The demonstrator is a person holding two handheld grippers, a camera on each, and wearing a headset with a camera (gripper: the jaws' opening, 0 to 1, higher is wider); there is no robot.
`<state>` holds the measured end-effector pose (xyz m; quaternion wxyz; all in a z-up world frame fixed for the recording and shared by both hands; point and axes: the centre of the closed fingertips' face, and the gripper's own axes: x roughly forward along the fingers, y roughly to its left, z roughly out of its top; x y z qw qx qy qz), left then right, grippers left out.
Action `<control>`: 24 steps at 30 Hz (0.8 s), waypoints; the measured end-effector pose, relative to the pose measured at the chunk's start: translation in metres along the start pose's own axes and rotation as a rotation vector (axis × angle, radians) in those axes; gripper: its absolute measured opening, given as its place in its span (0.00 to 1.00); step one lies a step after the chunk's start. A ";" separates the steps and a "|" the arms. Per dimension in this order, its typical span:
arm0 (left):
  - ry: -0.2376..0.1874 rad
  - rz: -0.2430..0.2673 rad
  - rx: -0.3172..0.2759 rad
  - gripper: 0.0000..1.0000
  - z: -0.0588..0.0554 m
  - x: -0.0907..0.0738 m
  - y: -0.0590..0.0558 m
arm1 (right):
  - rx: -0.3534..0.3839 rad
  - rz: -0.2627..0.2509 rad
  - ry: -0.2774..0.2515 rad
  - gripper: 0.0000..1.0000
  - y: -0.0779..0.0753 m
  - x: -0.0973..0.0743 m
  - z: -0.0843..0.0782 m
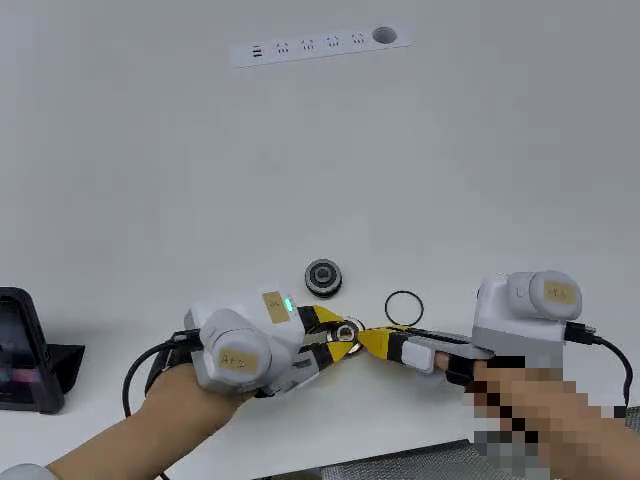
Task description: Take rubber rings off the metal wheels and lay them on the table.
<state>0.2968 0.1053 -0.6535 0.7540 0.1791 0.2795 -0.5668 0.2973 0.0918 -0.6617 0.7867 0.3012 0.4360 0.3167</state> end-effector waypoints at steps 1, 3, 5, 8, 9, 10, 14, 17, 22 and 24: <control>0.000 0.000 0.000 0.13 0.000 0.000 0.000 | 0.000 -0.006 0.000 0.05 -0.001 0.000 0.000; 0.001 -0.001 0.001 0.13 0.000 0.000 0.000 | 0.001 -0.004 0.000 0.05 -0.001 0.000 0.000; 0.000 -0.001 -0.001 0.13 0.000 0.000 0.000 | -0.010 -0.006 0.000 0.04 0.000 0.000 0.001; 0.000 0.000 -0.002 0.13 0.000 0.000 0.000 | -0.019 -0.005 -0.002 0.02 -0.001 -0.001 0.002; 0.000 0.000 -0.001 0.13 0.000 0.000 0.000 | -0.028 -0.005 -0.002 0.02 0.000 -0.001 0.002; 0.000 0.000 -0.001 0.13 0.000 0.000 0.000 | -0.035 -0.007 0.000 0.02 0.000 -0.001 0.002; 0.001 -0.001 -0.001 0.13 0.000 0.000 0.000 | -0.047 -0.009 0.003 0.02 0.001 -0.001 0.002; 0.000 -0.001 -0.001 0.13 0.000 0.000 0.000 | -0.052 -0.009 0.001 0.02 0.001 -0.001 0.003; -0.001 -0.001 0.000 0.13 0.000 0.000 0.000 | -0.050 -0.006 -0.004 0.02 0.004 -0.001 0.003; -0.001 -0.002 0.000 0.13 0.000 0.000 0.000 | -0.049 -0.005 -0.004 0.01 0.005 -0.001 0.004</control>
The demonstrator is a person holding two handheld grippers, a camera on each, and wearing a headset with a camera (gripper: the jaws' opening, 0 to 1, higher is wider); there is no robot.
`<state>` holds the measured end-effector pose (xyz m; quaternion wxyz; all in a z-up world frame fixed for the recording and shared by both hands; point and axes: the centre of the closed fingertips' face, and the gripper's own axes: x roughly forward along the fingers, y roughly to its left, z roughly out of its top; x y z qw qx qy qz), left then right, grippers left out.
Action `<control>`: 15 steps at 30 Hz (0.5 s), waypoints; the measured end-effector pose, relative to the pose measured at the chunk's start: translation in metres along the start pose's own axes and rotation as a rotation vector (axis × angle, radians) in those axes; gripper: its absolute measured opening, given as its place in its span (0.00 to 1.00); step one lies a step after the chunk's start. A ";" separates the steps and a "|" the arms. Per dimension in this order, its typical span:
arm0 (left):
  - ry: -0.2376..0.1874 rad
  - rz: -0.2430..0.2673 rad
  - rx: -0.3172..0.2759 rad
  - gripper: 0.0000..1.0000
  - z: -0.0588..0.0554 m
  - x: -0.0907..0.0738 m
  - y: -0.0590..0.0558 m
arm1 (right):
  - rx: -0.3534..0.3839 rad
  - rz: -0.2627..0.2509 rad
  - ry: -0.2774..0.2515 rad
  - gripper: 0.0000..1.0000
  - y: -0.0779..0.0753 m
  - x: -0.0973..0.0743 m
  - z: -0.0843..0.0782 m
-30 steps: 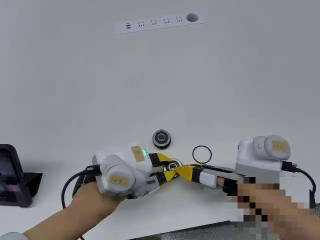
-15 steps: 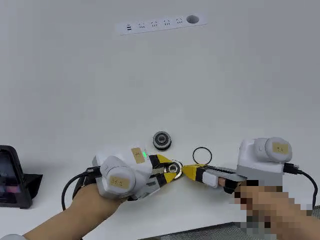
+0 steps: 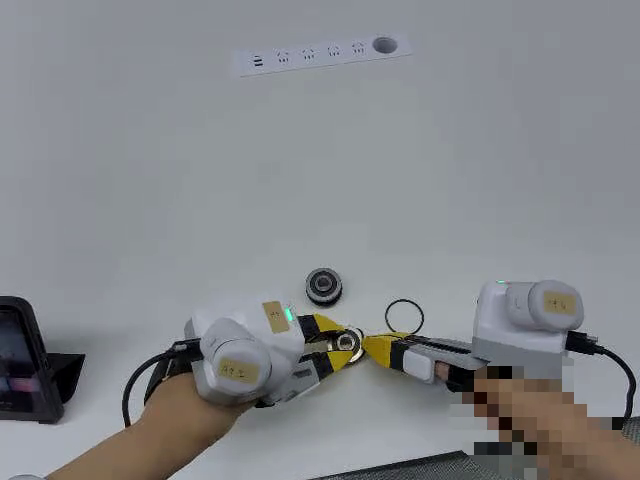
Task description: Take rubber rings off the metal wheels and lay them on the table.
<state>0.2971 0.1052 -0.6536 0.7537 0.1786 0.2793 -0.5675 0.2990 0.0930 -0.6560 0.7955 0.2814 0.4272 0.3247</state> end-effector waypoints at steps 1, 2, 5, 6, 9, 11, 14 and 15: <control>0.000 0.000 0.000 0.13 0.000 0.000 0.000 | 0.000 0.001 0.000 0.01 0.000 0.000 0.000; 0.000 0.000 0.000 0.13 0.000 0.000 0.000 | -0.001 0.001 0.000 0.01 0.000 0.000 0.000; 0.000 0.000 0.000 0.13 0.000 0.000 0.000 | -0.001 0.003 0.002 0.01 0.002 0.000 0.000; 0.000 0.001 0.000 0.13 0.000 0.000 0.000 | -0.003 0.005 0.003 0.01 0.002 0.000 0.000; 0.000 0.002 0.000 0.13 0.000 0.000 0.000 | -0.005 0.008 0.005 0.01 0.003 0.000 0.000; 0.000 0.002 0.000 0.13 0.000 0.000 0.000 | -0.008 0.010 0.006 0.01 0.004 0.000 0.000; -0.001 0.001 0.000 0.13 0.000 0.000 0.000 | -0.008 0.016 0.005 0.01 0.006 0.001 0.001; -0.001 0.001 0.001 0.13 0.000 0.000 0.000 | -0.006 0.019 0.005 0.01 0.007 0.001 0.001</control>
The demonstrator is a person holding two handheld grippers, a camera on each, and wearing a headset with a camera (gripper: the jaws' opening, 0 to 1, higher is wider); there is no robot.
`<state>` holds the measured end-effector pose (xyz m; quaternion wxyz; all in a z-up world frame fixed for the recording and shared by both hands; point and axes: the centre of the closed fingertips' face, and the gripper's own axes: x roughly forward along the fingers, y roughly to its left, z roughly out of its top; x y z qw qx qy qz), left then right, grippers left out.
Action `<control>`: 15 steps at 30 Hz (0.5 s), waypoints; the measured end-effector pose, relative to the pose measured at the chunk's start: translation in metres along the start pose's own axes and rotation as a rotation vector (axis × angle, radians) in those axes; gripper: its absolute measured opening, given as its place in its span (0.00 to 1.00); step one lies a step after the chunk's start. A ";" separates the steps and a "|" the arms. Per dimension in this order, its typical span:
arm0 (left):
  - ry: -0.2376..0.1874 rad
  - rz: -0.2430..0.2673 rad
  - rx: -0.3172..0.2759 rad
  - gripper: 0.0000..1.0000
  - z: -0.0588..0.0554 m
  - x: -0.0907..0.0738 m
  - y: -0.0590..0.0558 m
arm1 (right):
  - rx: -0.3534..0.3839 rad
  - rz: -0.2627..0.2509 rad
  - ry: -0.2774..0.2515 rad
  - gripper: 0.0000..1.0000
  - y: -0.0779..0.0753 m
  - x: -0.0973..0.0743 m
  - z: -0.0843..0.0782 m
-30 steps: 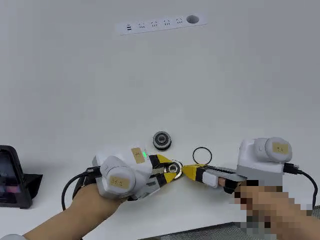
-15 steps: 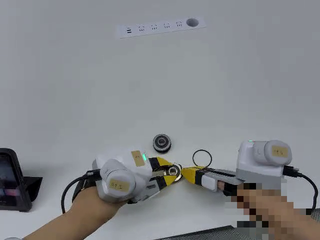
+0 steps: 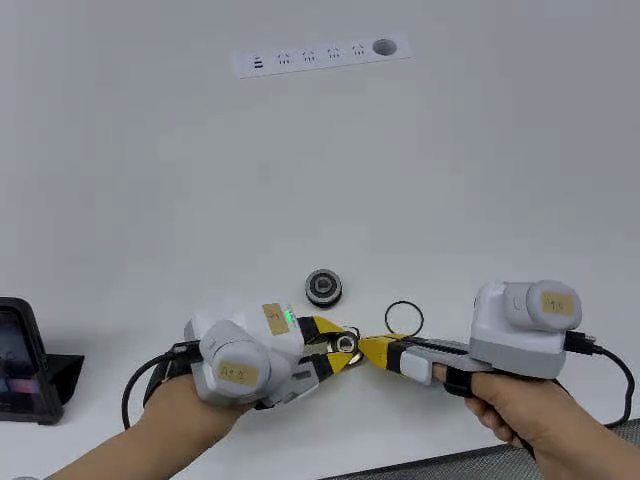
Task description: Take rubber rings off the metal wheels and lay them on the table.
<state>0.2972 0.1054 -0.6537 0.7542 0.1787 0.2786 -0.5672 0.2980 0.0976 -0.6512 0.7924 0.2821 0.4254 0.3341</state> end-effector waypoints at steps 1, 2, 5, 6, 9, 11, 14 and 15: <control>0.000 0.000 0.000 0.13 0.000 0.000 0.000 | 0.000 0.005 -0.001 0.01 0.001 0.000 0.000; 0.000 0.000 0.000 0.13 0.000 0.000 0.000 | 0.000 0.008 -0.001 0.01 0.002 0.000 0.000; -0.001 0.000 0.000 0.13 0.000 0.000 0.000 | 0.010 0.043 -0.011 0.01 0.011 0.002 0.002; 0.000 0.001 0.000 0.13 0.000 0.000 0.000 | 0.011 0.070 -0.022 0.01 0.019 0.002 0.005; -0.001 0.000 0.000 0.13 0.000 0.000 0.000 | -0.024 0.042 -0.016 0.01 0.018 0.003 0.006; -0.001 0.000 0.000 0.13 0.000 0.000 0.000 | -0.007 0.046 -0.018 0.02 0.017 0.003 0.006; -0.001 0.000 0.001 0.13 0.000 0.000 0.000 | -0.001 0.038 -0.019 0.02 0.013 0.002 0.006; -0.002 0.000 0.000 0.13 0.000 0.000 0.000 | -0.001 0.034 -0.019 0.02 0.012 0.002 0.006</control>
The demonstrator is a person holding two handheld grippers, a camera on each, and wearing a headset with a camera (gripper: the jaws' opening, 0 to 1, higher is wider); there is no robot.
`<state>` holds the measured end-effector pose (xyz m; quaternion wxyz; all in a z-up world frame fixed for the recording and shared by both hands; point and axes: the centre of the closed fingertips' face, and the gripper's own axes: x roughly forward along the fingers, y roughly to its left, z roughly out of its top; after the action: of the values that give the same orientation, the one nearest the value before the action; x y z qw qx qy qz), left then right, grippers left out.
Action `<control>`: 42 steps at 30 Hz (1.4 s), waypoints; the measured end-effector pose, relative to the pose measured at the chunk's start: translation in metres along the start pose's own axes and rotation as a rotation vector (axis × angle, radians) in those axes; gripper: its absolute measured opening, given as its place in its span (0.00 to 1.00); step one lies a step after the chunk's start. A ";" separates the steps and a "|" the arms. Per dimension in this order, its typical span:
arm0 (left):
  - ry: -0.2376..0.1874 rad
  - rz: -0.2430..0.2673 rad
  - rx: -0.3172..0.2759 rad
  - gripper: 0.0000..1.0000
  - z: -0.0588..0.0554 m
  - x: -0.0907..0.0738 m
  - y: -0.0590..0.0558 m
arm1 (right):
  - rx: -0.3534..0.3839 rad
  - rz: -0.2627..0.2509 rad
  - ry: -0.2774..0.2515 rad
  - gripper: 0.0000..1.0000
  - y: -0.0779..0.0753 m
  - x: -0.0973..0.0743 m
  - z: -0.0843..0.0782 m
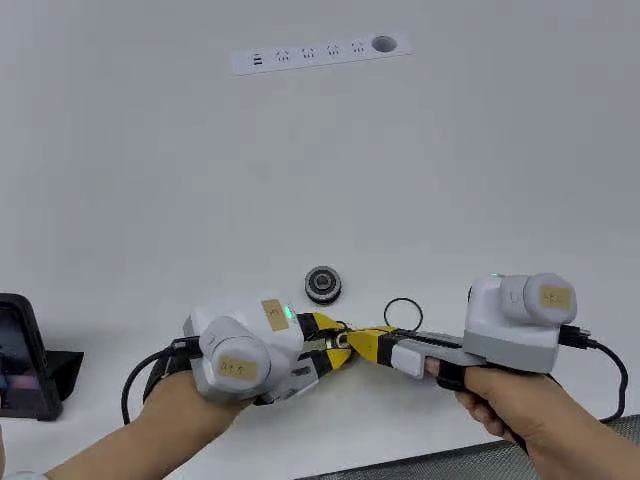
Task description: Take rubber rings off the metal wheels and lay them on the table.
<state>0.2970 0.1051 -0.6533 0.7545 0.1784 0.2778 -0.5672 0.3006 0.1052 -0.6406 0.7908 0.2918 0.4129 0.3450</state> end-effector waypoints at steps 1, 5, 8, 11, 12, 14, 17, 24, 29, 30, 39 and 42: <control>-0.002 0.001 -0.001 0.13 0.000 0.000 0.000 | 0.000 -0.008 0.003 0.02 -0.002 -0.001 -0.001; -0.001 0.001 0.000 0.13 0.000 0.000 0.000 | 0.006 -0.024 0.004 0.02 -0.006 -0.002 -0.001; -0.002 -0.002 -0.004 0.14 0.001 0.000 0.000 | 0.006 -0.033 0.006 0.02 -0.008 -0.002 -0.002; -0.006 -0.008 0.002 0.15 0.001 0.000 -0.001 | 0.008 -0.036 0.005 0.02 -0.009 -0.002 -0.002; -0.012 -0.009 0.003 0.15 0.003 0.000 -0.002 | 0.008 -0.038 0.006 0.02 -0.010 -0.002 -0.003; -0.022 -0.010 0.007 0.16 0.006 -0.001 -0.002 | 0.009 -0.043 0.007 0.02 -0.011 -0.002 -0.003; -0.032 -0.007 0.015 0.18 0.009 -0.003 -0.002 | 0.012 -0.046 0.008 0.02 -0.012 -0.003 -0.004; -0.035 0.010 0.021 0.25 0.007 -0.007 0.001 | 0.012 -0.048 0.010 0.02 -0.012 -0.003 -0.004; -0.034 0.020 0.008 0.29 0.003 -0.011 0.002 | 0.013 -0.045 0.011 0.02 -0.011 -0.003 -0.005; -0.035 0.021 0.008 0.30 0.002 -0.011 0.002 | 0.013 -0.045 0.011 0.02 -0.011 -0.003 -0.005; -0.027 0.027 -0.005 0.37 -0.004 -0.013 0.001 | 0.009 -0.037 0.012 0.02 -0.008 -0.003 -0.003; -0.026 0.030 -0.010 0.39 -0.005 -0.013 0.001 | 0.008 -0.034 0.012 0.02 -0.007 -0.004 -0.003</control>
<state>0.2944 0.1187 -0.6491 0.7674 0.1716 0.2681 -0.5566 0.2991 0.0989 -0.6453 0.7927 0.2858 0.4241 0.3317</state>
